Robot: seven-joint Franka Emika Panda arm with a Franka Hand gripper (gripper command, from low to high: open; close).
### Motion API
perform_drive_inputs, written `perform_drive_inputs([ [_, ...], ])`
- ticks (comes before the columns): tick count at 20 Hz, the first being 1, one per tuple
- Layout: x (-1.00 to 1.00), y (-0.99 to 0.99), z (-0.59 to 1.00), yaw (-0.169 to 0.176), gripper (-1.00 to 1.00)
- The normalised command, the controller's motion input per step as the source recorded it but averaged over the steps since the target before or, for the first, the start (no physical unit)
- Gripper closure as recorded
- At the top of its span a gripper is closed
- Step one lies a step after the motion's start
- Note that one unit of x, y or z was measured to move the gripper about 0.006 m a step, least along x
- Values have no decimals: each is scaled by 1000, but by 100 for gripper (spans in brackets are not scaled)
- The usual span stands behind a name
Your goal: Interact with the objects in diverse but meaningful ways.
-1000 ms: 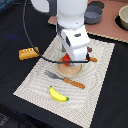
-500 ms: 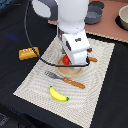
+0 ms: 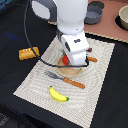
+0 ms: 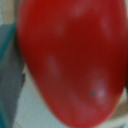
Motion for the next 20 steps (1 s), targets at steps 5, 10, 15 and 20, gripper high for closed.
perform_drive_inputs([
  [5, 329, 342, -102, 14, 100],
  [10, -99, -50, 911, 2, 100],
  [15, -398, -10, 1000, 0, 100],
  [20, -822, -170, 950, 1, 100],
])
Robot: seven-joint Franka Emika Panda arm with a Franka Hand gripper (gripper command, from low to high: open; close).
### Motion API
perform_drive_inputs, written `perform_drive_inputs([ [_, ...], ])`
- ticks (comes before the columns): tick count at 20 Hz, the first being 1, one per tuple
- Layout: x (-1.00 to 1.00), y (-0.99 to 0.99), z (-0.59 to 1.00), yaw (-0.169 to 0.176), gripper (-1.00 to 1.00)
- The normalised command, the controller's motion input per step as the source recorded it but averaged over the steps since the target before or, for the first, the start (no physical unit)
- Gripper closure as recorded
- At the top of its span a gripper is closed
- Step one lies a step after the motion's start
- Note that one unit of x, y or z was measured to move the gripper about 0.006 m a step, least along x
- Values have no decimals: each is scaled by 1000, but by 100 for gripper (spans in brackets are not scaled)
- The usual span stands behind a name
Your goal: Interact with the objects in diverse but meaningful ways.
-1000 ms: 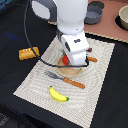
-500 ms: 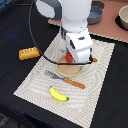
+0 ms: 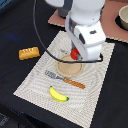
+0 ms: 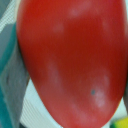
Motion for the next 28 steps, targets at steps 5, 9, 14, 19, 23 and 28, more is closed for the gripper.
perform_drive_inputs([
  [5, -925, -259, 500, 0, 100],
  [9, -908, -364, 74, -23, 100],
  [14, -887, -443, -217, -77, 100],
  [19, -892, -514, -558, -84, 100],
  [23, -915, -507, -627, -77, 100],
  [28, -993, -405, -781, -66, 100],
])
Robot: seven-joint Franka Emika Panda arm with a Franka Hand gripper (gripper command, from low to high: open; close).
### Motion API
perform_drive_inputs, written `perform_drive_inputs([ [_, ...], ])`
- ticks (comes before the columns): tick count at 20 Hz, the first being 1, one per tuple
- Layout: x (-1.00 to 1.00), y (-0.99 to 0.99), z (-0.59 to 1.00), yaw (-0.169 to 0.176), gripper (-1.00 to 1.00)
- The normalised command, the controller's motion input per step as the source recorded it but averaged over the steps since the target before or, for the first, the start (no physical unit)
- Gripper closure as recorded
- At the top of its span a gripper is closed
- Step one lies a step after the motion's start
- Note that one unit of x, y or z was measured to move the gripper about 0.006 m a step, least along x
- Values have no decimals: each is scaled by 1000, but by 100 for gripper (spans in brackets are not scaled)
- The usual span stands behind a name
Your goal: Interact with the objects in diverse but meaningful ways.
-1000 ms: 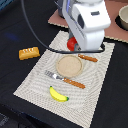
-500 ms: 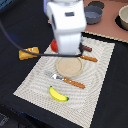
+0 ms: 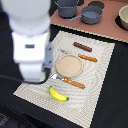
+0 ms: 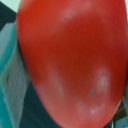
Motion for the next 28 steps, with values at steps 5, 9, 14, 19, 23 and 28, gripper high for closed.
perform_drive_inputs([
  [5, -905, -23, -603, -55, 100],
  [9, -460, 111, -391, -60, 100],
  [14, -14, 284, -72, -49, -100],
  [19, 4, 284, -21, -27, -100],
  [23, 28, 266, 147, -5, -100],
  [28, 654, 257, 1000, -85, -100],
])
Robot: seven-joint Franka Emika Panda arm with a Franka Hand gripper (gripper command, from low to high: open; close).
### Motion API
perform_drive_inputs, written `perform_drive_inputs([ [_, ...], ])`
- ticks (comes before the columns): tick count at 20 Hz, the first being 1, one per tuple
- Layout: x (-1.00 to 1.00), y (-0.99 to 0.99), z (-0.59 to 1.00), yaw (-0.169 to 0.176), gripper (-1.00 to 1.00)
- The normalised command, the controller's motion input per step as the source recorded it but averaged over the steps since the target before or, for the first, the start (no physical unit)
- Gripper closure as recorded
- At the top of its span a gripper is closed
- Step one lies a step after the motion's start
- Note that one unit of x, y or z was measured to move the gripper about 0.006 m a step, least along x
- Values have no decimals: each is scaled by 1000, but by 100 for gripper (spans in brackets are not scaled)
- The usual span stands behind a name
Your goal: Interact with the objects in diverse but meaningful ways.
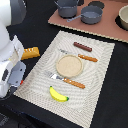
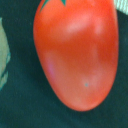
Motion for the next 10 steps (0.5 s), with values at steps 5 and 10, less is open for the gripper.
perform_drive_inputs([
  [5, 919, 215, 982, -64, -100],
  [10, 993, 83, 579, -53, -100],
])
